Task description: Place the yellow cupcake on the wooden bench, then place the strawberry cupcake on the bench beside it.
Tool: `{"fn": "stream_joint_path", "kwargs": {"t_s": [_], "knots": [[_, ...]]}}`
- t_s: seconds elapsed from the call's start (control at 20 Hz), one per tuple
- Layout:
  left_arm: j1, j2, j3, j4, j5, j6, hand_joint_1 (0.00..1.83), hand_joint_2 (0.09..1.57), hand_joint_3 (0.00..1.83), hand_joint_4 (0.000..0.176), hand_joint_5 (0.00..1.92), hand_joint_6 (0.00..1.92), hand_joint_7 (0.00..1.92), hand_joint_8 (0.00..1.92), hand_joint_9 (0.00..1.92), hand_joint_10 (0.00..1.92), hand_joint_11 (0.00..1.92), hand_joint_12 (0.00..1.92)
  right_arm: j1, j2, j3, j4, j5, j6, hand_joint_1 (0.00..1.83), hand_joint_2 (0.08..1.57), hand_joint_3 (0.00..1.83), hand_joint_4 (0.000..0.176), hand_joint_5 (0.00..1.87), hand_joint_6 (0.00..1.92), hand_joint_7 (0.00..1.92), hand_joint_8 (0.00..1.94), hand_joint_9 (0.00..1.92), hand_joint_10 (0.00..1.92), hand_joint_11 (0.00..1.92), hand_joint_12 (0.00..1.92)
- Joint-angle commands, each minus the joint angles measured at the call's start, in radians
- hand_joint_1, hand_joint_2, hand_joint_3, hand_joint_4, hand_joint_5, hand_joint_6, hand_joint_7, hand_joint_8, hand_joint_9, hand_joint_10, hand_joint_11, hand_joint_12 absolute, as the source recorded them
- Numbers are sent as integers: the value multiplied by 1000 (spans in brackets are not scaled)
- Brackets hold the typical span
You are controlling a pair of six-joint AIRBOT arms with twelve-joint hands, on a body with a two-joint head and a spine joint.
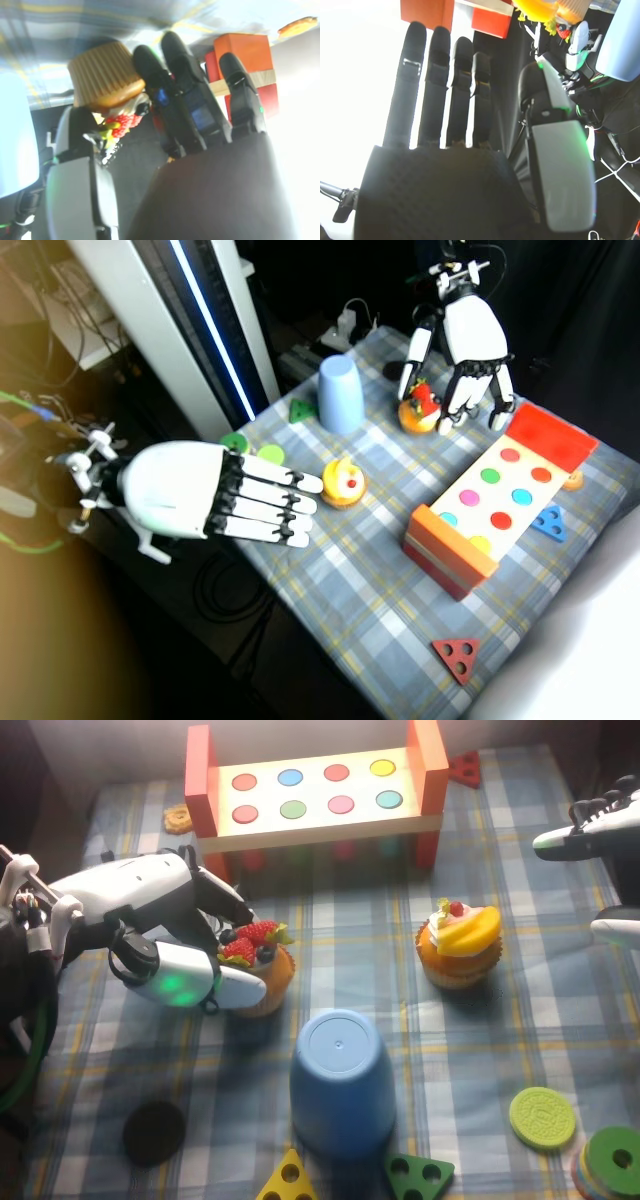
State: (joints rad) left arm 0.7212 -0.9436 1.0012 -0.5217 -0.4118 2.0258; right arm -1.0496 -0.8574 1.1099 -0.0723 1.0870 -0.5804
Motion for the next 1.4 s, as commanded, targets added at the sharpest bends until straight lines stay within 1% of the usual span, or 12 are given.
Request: {"fn": "stream_joint_path", "kwargs": {"t_s": [0.0,0.05,0.1,0.15,0.3,0.4,0.6,0.75,0.9,1.1,1.3,1.35], "knots": [[-11,10,2,35,-123,-57,1014,1154,0,94,906,1091,1262,207,904,543,77,737,15,1,2,27,116,6,768,1233,0,0,644,1,774,0,748,2,618,304],[-13,17,1,55,-136,-96,1022,1154,0,82,913,1081,1169,452,799,816,119,762,15,1,2,28,117,6,765,1237,1,0,648,3,787,6,760,7,635,309],[-19,29,0,71,-156,-133,1056,1156,0,0,909,1087,1126,455,804,732,189,790,15,1,3,29,117,6,787,1236,0,0,647,2,786,4,750,2,610,294],[-37,39,1,87,-175,-155,1202,1147,0,0,888,959,1020,1026,808,619,209,853,15,1,3,30,117,6,803,1235,0,0,648,1,784,2,745,0,599,287],[-110,48,0,134,-206,-156,1257,1096,0,0,1047,662,1035,1111,801,522,9,762,15,1,3,30,117,6,765,1242,2,0,642,1,802,5,759,3,607,284],[-179,45,10,168,-219,-156,1240,1084,0,0,1016,805,1090,932,885,599,0,1230,15,0,5,30,117,6,777,1239,0,0,631,0,792,1,743,0,601,277],[-323,-22,114,171,-142,-156,1149,1068,2,0,1091,778,1031,933,709,1560,332,1884,15,-12,12,29,116,6,805,1235,0,0,619,4,811,8,757,9,610,278],[-384,-48,178,158,-65,-150,1260,1075,0,0,1072,638,1093,991,799,1042,296,1633,15,-20,19,23,116,6,847,1240,0,0,617,1,818,7,755,5,599,279],[-453,-100,243,48,26,23,1282,1055,0,0,1193,384,1107,1016,845,1080,306,1674,15,-23,23,23,116,6,823,1232,0,0,599,1,824,5,755,3,604,283],[-488,-193,344,-149,114,301,1266,1073,0,0,1076,617,1111,967,982,544,284,1399,15,-37,32,23,116,7,810,1240,1,0,610,4,827,4,741,3,561,272],[-486,-264,428,-426,181,609,1107,1065,0,26,1095,776,1099,721,808,1201,240,1706,15,-45,40,19,116,14,789,1231,0,0,622,6,819,7,754,7,607,291],[-481,-274,440,-491,188,690,1237,1084,0,0,1096,584,1050,1056,796,1142,210,1617,15,-45,41,19,116,14,771,1229,0,0,621,4,823,7,757,6,609,289]]}}
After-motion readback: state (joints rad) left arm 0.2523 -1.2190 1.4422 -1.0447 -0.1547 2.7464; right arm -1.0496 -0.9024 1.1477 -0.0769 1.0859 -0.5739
